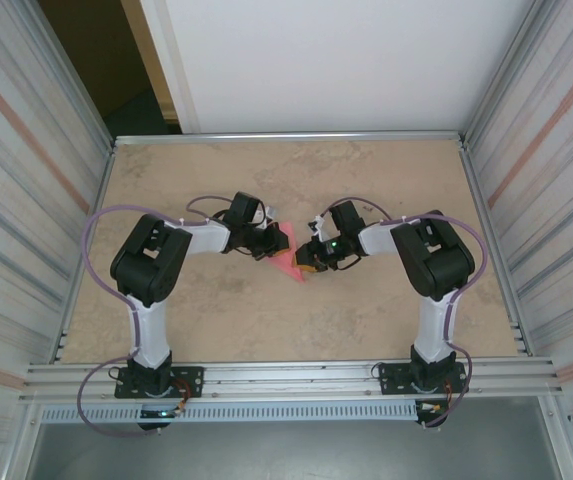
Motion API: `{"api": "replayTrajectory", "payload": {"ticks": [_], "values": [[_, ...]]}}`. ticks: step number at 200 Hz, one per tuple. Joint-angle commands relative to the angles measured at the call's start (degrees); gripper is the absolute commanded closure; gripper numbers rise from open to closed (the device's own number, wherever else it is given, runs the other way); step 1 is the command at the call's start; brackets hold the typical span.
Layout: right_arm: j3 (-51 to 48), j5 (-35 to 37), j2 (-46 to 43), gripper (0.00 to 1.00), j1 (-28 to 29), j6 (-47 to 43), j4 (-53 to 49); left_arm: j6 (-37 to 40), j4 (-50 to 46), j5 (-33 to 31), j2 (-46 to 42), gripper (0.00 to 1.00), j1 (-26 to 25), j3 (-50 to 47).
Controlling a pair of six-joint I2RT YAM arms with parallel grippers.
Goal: Fold a paper plane with a square sheet of paper (pick it up from the middle)
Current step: Fourth fold the wing at the center of the table.
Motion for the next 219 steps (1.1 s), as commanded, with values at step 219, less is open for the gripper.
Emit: {"api": "replayTrajectory", "payload": {"ticks": [219], "values": [[-2.6, 3.0, -1.1, 0.87, 0.7, -3.8, -7.2, -0.4, -2.4, -1.0, 0.9, 0.92, -0.3, 1.3]]}}
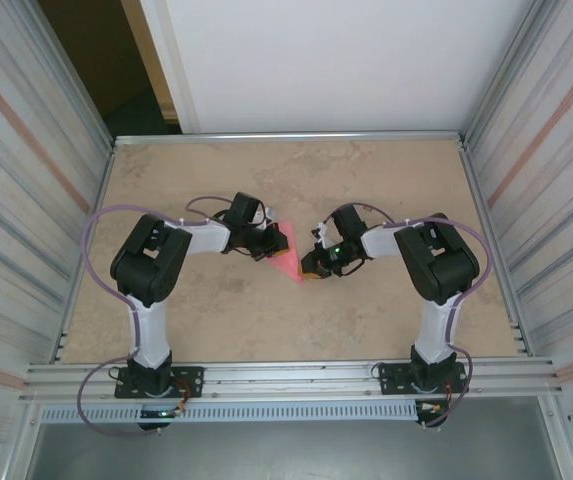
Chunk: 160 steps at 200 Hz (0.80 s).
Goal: Fold a paper plane with a square sheet of paper (pick it up from the middle)
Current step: Fourth fold the wing at the center of the table.
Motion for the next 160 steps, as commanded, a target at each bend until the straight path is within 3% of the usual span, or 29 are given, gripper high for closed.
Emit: {"api": "replayTrajectory", "payload": {"ticks": [1, 70, 126, 160], "values": [[-0.5, 1.5, 0.6, 0.87, 0.4, -1.1, -2.1, -0.4, -1.3, 0.1, 0.9, 0.92, -0.3, 1.2], [-1.7, 1.3, -1.8, 0.83, 0.8, -1.6, -3.1, -0.3, -1.8, 0.0, 1.3, 0.92, -0.4, 1.6], [-1.1, 3.3, 1.2, 0.89, 1.0, -1.6, -3.9, -0.1, -2.3, 0.1, 1.5, 0.92, -0.4, 1.9], [-1.7, 4.0, -1.5, 0.76, 0.4, -0.8, -3.4, -0.1, -2.4, 0.4, 1.6, 0.92, -0.4, 2.3]]}}
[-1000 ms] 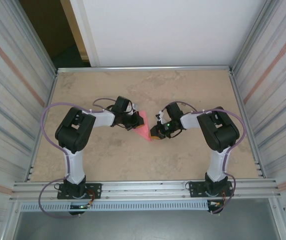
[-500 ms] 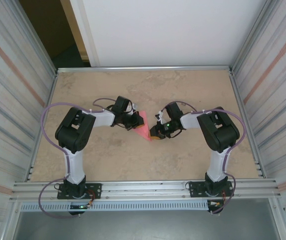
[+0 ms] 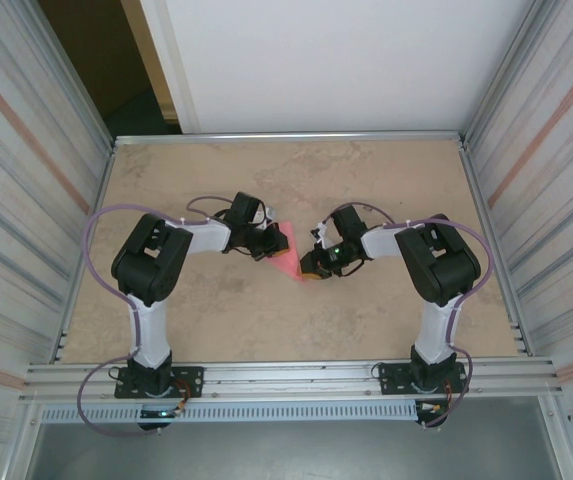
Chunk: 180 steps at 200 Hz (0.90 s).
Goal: Fold a paper plane with a square sheet of paper (pick it up from the middle)
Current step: Fourth fold the wing at the center of the table.
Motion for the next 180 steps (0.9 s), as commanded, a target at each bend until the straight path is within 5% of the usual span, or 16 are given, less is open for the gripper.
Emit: {"api": "replayTrajectory", "payload": {"ticks": [1, 60, 116, 180], "values": [[-1.4, 3.4, -0.9, 0.76, 0.0, 0.0, -3.2, -0.1, -1.6, 0.4, 1.0, 0.92, -0.4, 1.6], [-4.4, 6.2, -9.9, 0.65, -1.7, 1.2, -0.5, 0.3, -1.4, 1.0, 0.7, 0.92, -0.4, 1.6], [0.2, 5.4, -8.7, 0.82, 1.9, 0.9, -0.8, 0.2, -1.2, 1.1, 0.8, 0.92, -0.4, 1.5], [3.2, 5.9, -3.1, 0.85, 3.9, 2.1, -0.1, 0.3, -1.8, 1.2, 0.9, 0.92, -0.4, 1.5]]}}
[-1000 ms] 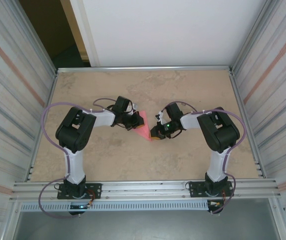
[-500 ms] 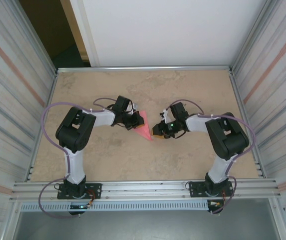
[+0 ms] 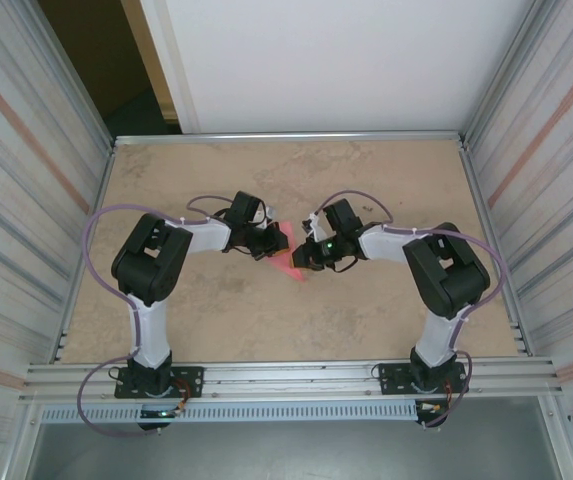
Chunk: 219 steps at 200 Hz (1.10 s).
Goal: Fold a paper plane with a square sheet of paper (pick it up from the middle)
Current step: Fourth fold the wing at the center of the table.
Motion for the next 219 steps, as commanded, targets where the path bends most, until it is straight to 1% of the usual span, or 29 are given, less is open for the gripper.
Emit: {"api": "replayTrajectory", "payload": {"ticks": [1, 118, 219], "values": [[1.2, 0.8, 2.2, 0.86, 0.3, 1.1, -0.8, 0.3, -1.2, 0.9, 0.9, 0.92, -0.4, 1.1], [0.8, 1.1, 5.3, 0.86, 0.2, 0.6, -1.5, 0.2, -1.4, 0.7, 1.8, 0.92, -0.4, 1.5], [0.0, 2.2, 4.8, 0.86, -0.1, 0.5, -1.7, 0.3, -2.5, 0.4, 2.2, 0.91, -0.4, 2.1]]}}
